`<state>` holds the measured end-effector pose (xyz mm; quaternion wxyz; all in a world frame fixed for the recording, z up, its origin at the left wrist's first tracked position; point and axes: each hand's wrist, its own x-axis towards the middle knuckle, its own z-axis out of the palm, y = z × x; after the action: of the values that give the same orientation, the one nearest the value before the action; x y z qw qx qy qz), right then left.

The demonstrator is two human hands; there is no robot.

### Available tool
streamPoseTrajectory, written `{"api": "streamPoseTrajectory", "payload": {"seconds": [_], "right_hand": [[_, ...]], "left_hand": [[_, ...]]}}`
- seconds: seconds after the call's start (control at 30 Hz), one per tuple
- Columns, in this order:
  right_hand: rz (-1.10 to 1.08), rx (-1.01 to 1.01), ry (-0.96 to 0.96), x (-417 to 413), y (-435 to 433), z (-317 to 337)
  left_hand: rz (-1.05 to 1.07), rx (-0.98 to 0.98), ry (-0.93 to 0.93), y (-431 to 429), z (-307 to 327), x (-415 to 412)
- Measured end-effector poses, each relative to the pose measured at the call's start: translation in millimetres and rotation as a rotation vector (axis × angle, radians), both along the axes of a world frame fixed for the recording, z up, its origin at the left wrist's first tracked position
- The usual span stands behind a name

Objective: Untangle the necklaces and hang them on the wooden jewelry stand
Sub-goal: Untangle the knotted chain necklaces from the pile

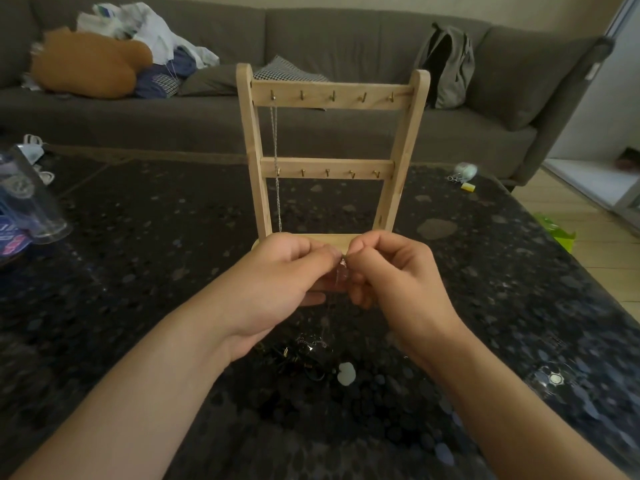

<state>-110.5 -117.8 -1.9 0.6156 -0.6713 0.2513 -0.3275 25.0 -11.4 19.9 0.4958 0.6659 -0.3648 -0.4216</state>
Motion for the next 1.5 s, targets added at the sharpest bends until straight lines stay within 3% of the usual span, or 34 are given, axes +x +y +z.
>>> {"api": "streamPoseTrajectory", "payload": {"seconds": [0.13,0.4,0.57,0.83,1.0,1.23,1.4,1.5], "right_hand": [[0.084,0.095,-0.016,2,-1,0],[0.083,0.014,-0.032,-3,-2,4],[0.051,-0.271,0.074,-5,-3,3],[-0.017,-0.926,0.197,-8,-6,-2],[-0.059,-1.054,0.18,-7,-5,-5],[-0.102,-0.876,0.057,-6,-4,-5],[-0.03,-0.419,-0.027,-2,1,-3],[0.02,-0.167,-0.015,2,7,-3]], "left_hand": [[-0.005,-0.044,0.02,1,-3,4],[-0.023,-0.024,-0.105,2,-4,10],[0.017,0.032,-0.238,3,-4,8],[0.027,0.134,-0.337,4,2,3],[0.013,0.192,-0.219,2,3,1],[0.048,0.217,0.065,2,9,2],[0.089,0.184,0.188,2,10,1],[0.095,0.154,0.169,2,10,-2]]}}
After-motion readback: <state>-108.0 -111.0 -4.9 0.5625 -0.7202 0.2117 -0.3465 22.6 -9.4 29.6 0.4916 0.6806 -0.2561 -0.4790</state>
